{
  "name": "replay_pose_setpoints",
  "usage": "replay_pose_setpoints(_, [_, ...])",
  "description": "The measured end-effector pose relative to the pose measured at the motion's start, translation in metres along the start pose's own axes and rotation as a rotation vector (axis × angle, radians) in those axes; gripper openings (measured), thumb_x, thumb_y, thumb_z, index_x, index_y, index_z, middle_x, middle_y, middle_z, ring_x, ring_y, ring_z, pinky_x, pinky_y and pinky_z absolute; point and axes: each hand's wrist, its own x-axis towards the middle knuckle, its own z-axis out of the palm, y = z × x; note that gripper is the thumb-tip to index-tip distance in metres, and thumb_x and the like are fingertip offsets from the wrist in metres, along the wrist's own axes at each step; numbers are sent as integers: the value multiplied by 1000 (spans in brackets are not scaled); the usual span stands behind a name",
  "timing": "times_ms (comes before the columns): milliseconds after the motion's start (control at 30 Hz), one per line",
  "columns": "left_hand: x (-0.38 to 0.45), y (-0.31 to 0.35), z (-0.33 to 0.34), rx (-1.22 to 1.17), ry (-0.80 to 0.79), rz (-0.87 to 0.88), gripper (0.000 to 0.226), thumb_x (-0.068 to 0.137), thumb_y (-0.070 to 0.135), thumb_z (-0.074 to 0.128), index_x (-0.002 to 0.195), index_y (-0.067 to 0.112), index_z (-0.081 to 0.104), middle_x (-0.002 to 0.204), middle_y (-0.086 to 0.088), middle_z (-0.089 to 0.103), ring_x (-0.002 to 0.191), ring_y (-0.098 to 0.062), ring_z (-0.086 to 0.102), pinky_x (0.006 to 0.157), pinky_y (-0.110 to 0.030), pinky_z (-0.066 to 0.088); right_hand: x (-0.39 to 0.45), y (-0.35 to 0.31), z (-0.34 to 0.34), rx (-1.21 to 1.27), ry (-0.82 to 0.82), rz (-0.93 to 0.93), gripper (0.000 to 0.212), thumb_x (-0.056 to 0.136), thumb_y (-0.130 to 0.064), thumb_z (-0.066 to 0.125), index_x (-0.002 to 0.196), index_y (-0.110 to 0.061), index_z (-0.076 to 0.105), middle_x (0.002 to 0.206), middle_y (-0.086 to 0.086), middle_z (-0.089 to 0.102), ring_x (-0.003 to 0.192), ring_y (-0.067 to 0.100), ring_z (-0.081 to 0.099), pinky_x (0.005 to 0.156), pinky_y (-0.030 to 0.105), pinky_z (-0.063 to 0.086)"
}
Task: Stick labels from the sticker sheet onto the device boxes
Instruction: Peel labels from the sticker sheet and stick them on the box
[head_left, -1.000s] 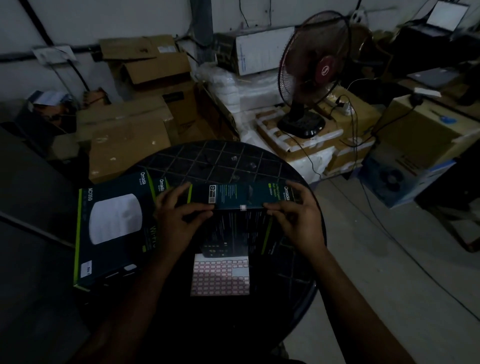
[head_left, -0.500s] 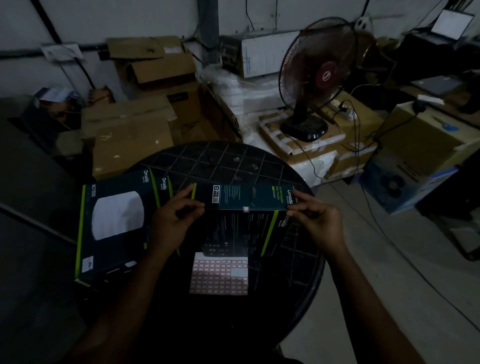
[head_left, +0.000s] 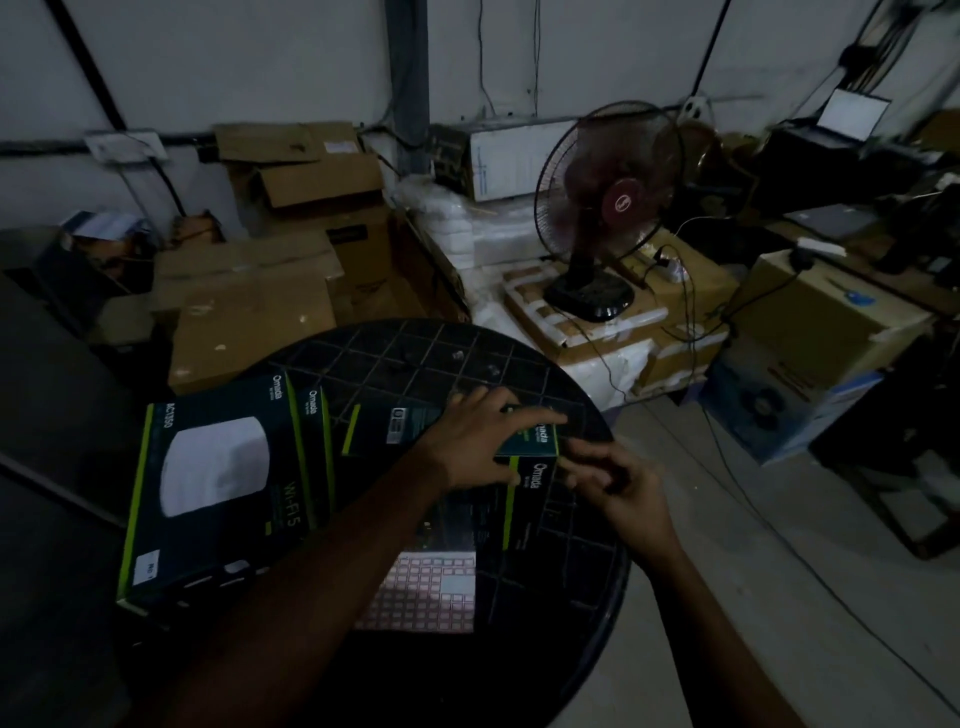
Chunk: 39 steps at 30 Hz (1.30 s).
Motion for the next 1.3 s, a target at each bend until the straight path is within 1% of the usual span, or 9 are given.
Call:
replay_pose_setpoints(100, [-22, -16, -30, -353, 120, 31, 83, 73, 39, 85, 138, 60, 37, 125, 4, 41, 115, -17, 46, 96, -36, 45, -2, 26, 2, -303, -214, -18, 103, 68, -39, 92, 153, -27, 35, 153, -9, 45, 143, 19, 42, 111, 43, 44])
replay_pose_setpoints(167, [-41, -32, -54, -490, 229, 28, 79, 70, 33, 88, 134, 55, 46, 128, 8, 45, 117, -10, 50, 96, -24, 46, 7, 32, 3, -556, -239, -99, 119, 64, -57, 88, 158, -35, 18, 158, -5, 36, 144, 21, 37, 111, 49, 40])
replay_pose_setpoints(367, [-89, -86, -74, -562, 252, -115, 69, 64, 25, 91, 114, 39, 44, 122, 10, 53, 110, -18, 60, 83, -47, 55, 46, -35, 2, -909, -256, -344, 111, 58, -68, 78, 149, -60, 15, 117, -2, 50, 106, 24, 53, 85, 45, 51])
replay_pose_setpoints(533, [-84, -59, -54, 49, 130, -209, 93, 51, 57, 88, 128, 44, 37, 132, 7, 53, 121, -22, 49, 103, -42, 32, 53, -93, 40, -1290, -202, -572, 108, 50, -60, 84, 146, -47, 38, 116, 5, 59, 101, 30, 57, 80, 43, 42])
replay_pose_setpoints(733, [-66, -42, -45, -138, 303, -138, 86, 57, 51, 88, 128, 37, 44, 128, 2, 59, 112, -20, 56, 93, -39, 44, 45, -118, 57, -1292, -63, -698, 86, 56, -66, 80, 135, -39, 57, 136, 1, 60, 120, 33, 52, 94, 45, 37])
replay_pose_setpoints(833, [-81, -55, -43, -353, 335, -161, 78, 65, 43, 89, 126, 47, 41, 133, 13, 50, 117, -12, 52, 93, -36, 46, 45, -113, 35, -980, 89, -565, 97, 62, -75, 75, 147, -37, 44, 154, -1, 41, 137, 28, 39, 105, 42, 34])
replay_pose_setpoints(967, [-87, -61, -37, -703, 417, -140, 83, 64, 42, 90, 128, 41, 38, 138, 20, 42, 129, -1, 46, 100, -25, 44, 52, -100, 16, -486, -191, -362, 117, 66, -69, 78, 158, -34, 15, 158, -27, 24, 147, 2, 27, 117, 44, 35])
replay_pose_setpoints(1200, [-84, -41, -25, -706, 480, -181, 112, 69, 39, 88, 148, 55, 11, 148, 19, 37, 135, 6, 39, 103, -12, 39, 66, -104, 36, -985, -354, -526, 104, 75, -76, 61, 155, -49, 1, 143, 5, 44, 128, 26, 48, 95, 47, 48])
replay_pose_setpoints(1300, [-87, -46, -13, -640, 510, -214, 79, 78, 38, 80, 144, 46, 38, 147, 21, 40, 134, 7, 38, 108, -23, 41, 73, -92, 66, -1232, -426, -547, 98, 79, -72, 61, 153, -53, -1, 146, 9, 41, 128, 31, 44, 95, 46, 40])
